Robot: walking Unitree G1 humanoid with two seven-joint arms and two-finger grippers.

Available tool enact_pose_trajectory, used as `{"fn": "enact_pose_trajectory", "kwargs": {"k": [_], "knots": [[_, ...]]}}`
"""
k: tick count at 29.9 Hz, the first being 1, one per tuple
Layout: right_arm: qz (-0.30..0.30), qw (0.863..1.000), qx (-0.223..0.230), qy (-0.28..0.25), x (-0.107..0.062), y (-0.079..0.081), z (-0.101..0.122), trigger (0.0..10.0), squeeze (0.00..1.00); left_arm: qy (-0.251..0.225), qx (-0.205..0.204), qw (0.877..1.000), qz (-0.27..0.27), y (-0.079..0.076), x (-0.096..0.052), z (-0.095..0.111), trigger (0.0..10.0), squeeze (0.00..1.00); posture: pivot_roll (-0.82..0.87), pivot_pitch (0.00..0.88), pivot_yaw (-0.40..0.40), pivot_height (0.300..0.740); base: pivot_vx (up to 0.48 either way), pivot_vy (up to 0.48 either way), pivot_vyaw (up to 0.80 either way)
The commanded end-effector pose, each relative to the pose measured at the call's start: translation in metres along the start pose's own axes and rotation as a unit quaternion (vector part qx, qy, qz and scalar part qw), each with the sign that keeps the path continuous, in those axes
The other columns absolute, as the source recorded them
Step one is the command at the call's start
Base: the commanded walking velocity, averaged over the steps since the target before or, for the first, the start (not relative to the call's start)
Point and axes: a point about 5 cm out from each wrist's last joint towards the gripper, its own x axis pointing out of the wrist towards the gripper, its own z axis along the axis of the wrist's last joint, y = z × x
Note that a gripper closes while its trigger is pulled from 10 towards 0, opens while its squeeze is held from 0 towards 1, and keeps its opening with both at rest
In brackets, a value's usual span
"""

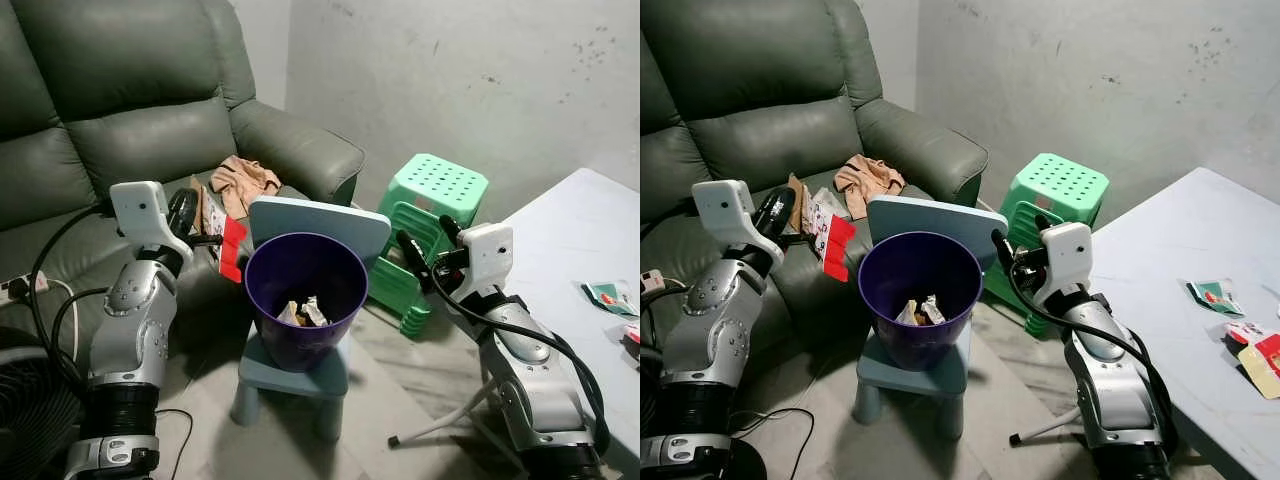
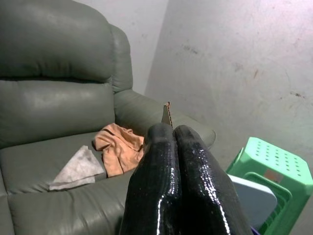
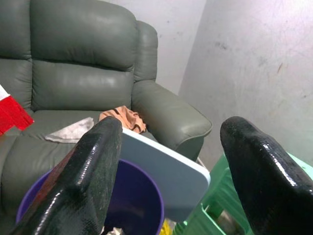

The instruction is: Picking trash to rubbish bin

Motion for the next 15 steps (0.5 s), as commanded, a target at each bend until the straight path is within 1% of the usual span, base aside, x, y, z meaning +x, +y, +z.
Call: {"fn": "enact_pose_trajectory", "kwargs": {"k": [1, 13, 15], "knots": [[0.003, 1.000, -0.003, -0.008, -0.0002, -0.0021, 0.0064, 10.0, 0.00, -0.002, -0.002, 1.000, -0.004, -0.0022, 0.0018, 0.0031, 10.0, 0.00, -0.02, 0.056, -0.112, 0.740, 0.334, 0.000, 0.00], [0.004, 1.000, 0.003, -0.007, -0.0008, -0.0005, 0.0056, 10.0, 0.00, 0.001, -0.004, 1.000, -0.001, -0.0019, 0.0033, 0.0046, 10.0, 0.00, -0.02, 0.059, -0.107, 0.740, 0.309, 0.000, 0.00], [0.004, 1.000, 0.003, -0.007, -0.0012, -0.0004, 0.0054, 10.0, 0.00, 0.000, 0.002, 1.000, 0.002, -0.0021, 0.0034, 0.0049, 10.0, 0.00, -0.02, 0.058, -0.108, 0.740, 0.000, 0.000, 0.00]]}}
